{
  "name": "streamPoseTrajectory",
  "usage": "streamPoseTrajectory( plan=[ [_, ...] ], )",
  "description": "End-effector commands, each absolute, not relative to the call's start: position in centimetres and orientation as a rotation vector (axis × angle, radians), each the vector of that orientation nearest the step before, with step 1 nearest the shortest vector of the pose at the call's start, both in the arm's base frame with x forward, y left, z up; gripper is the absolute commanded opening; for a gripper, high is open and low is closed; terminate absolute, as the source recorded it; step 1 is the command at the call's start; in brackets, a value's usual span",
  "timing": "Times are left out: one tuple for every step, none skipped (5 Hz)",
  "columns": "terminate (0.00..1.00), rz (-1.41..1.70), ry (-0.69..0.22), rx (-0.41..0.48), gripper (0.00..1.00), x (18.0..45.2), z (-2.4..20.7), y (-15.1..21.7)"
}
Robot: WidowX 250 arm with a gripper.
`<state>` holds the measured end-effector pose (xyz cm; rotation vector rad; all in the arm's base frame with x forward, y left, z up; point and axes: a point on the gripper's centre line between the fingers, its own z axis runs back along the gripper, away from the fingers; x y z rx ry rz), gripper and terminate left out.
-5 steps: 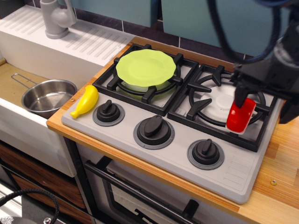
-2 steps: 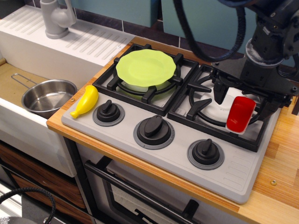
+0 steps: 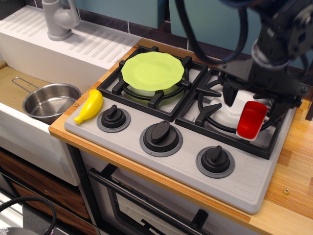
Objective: End effector reaching salmon
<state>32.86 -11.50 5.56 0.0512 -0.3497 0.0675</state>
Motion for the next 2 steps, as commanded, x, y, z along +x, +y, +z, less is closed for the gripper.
streamPoseTrajectory(
  plan=[
    [0.0,0.092,-0.389,0.012,1.0,33.9,6.17,-12.44],
    [1.0,0.102,-0.39,-0.001,1.0,34.07,6.19,-12.74]
  ],
)
